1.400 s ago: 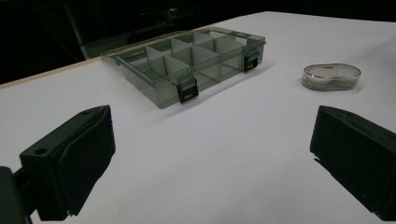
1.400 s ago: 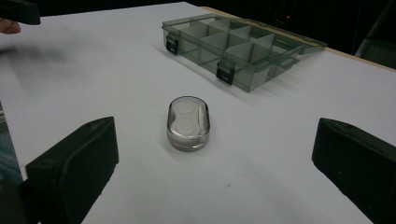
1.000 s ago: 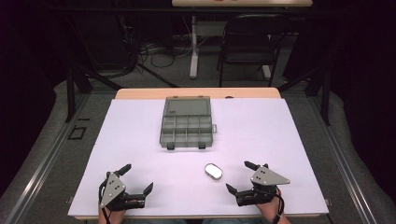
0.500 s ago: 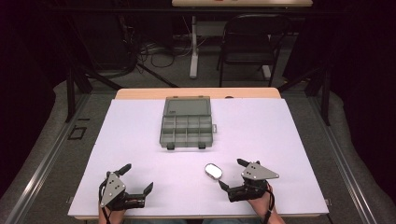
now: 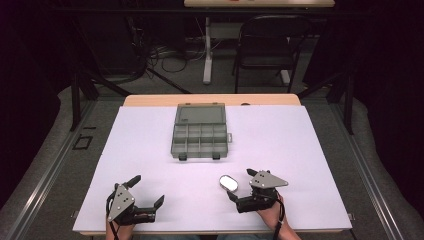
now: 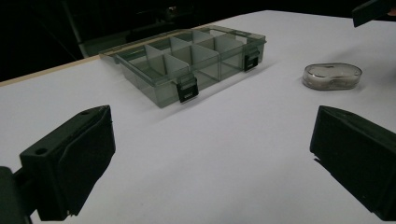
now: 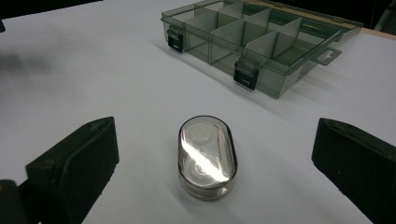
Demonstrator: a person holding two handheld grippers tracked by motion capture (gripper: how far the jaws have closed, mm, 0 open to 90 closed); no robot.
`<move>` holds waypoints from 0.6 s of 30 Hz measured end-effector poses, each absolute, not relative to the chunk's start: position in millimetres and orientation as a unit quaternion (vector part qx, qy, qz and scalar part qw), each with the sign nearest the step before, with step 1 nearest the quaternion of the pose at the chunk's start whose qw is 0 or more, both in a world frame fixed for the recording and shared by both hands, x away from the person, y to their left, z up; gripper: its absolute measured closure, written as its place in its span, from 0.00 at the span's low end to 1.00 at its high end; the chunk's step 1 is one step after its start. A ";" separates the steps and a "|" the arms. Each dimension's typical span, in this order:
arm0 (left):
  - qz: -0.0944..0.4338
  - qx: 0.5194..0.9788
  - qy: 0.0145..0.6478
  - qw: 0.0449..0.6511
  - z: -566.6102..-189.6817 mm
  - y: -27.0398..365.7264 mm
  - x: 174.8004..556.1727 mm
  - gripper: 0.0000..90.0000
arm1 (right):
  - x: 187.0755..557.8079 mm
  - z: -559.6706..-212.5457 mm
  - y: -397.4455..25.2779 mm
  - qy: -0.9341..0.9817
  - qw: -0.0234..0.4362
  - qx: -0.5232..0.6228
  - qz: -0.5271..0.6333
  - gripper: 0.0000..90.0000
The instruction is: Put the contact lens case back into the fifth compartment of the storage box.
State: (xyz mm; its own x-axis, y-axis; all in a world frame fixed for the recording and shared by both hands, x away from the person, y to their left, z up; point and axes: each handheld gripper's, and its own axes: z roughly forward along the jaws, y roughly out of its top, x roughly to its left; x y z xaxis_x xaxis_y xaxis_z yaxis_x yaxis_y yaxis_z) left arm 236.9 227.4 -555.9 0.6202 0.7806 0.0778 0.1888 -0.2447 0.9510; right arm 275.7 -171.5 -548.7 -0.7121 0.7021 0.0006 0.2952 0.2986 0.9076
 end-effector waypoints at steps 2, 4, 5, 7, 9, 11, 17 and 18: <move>0.282 0.734 0.331 0.521 -556.0 227.3 236.3 0.00 | 277.5 -549.3 -167.6 0.780 0.201 0.322 0.497 0.00; 0.282 0.733 0.333 0.522 -556.2 228.5 236.1 0.00 | 278.3 -549.2 -165.2 0.780 0.197 0.323 0.498 0.00; 0.282 0.733 0.333 0.522 -556.2 228.5 236.1 0.00 | 278.9 -549.7 -164.0 0.781 0.198 0.322 0.498 0.00; 0.281 0.733 0.333 0.522 -556.7 228.5 237.1 0.00 | 280.2 -550.7 -161.0 0.782 0.195 0.322 0.496 0.00; 0.279 0.734 0.334 0.522 -557.2 228.3 237.6 0.00 | 281.9 -551.9 -158.2 0.783 0.192 0.323 0.495 0.00; 0.278 0.734 0.334 0.522 -557.2 228.2 237.6 0.00 | 282.8 -552.5 -157.0 0.783 0.192 0.321 0.496 0.00; 0.281 0.734 0.333 0.521 -556.7 228.5 236.9 0.00 | 288.5 -556.7 -148.4 0.789 0.182 0.316 0.494 0.00; 0.280 0.734 0.335 0.521 -557.2 228.4 237.8 0.00 | 290.3 -557.8 -146.9 0.791 0.182 0.314 0.493 0.00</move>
